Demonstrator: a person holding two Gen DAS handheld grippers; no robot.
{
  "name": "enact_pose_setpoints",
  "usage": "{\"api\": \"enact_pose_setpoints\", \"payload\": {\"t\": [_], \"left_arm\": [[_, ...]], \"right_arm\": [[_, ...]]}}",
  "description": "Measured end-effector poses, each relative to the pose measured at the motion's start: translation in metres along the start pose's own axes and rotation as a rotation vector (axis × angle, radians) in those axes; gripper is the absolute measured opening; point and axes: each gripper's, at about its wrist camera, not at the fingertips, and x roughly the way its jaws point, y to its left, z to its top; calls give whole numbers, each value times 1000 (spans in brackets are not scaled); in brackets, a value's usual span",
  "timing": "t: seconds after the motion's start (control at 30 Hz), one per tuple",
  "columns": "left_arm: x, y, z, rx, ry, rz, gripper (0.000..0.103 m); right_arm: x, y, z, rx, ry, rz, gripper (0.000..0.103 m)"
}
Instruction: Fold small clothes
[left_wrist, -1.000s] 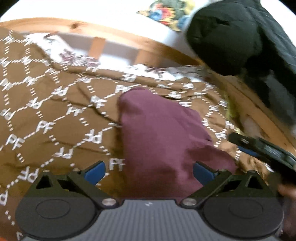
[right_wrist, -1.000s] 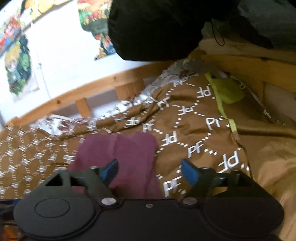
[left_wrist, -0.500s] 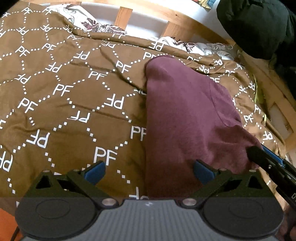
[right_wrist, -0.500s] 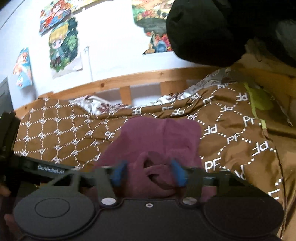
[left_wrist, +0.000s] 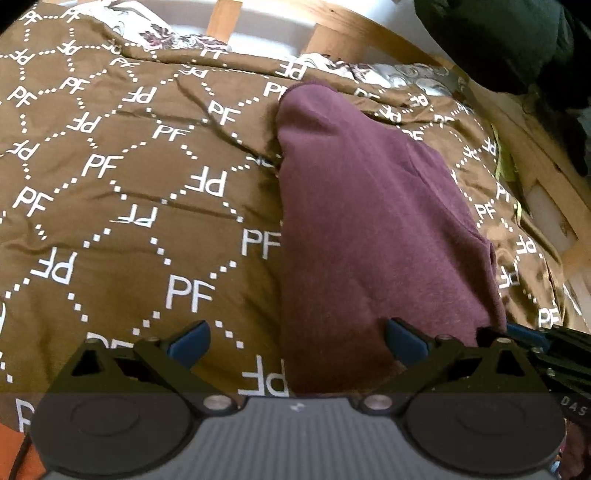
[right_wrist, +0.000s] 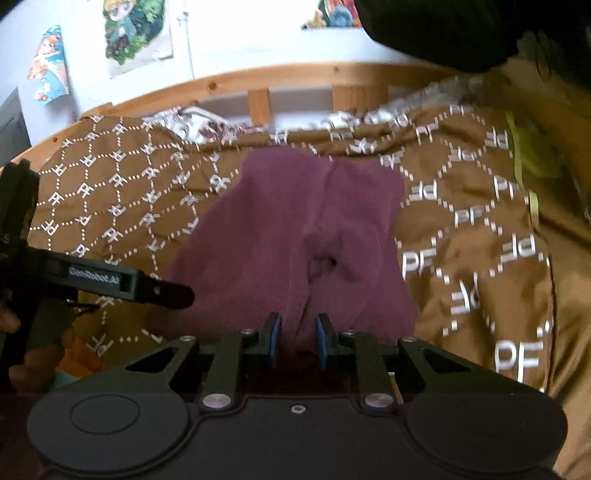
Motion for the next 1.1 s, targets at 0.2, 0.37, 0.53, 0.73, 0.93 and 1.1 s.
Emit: {"api": "enact_pose_setpoints", "payload": {"t": [0.2, 0.37, 0.53, 0.73, 0.93, 1.1], "left_arm": [[2, -5, -5, 42, 15, 11, 102], [1, -6, -6, 49, 11, 18, 102], [2, -5, -5, 45, 13, 20, 102], [2, -5, -5, 48, 13, 21, 102], [3, -6, -6, 51, 12, 24, 102], [3, -7, -5, 49, 17, -7, 102]], "right_arm": [[8, 0, -11, 11, 56, -19, 21], [7, -5, -11, 32, 39, 4, 24], [-5, -10, -2, 57, -36, 23, 37], [-10, -25, 1, 170, -152, 10, 61], [17, -34, -5, 278, -143, 37, 62], [27, -26, -4, 218, -156, 1, 24]]}}
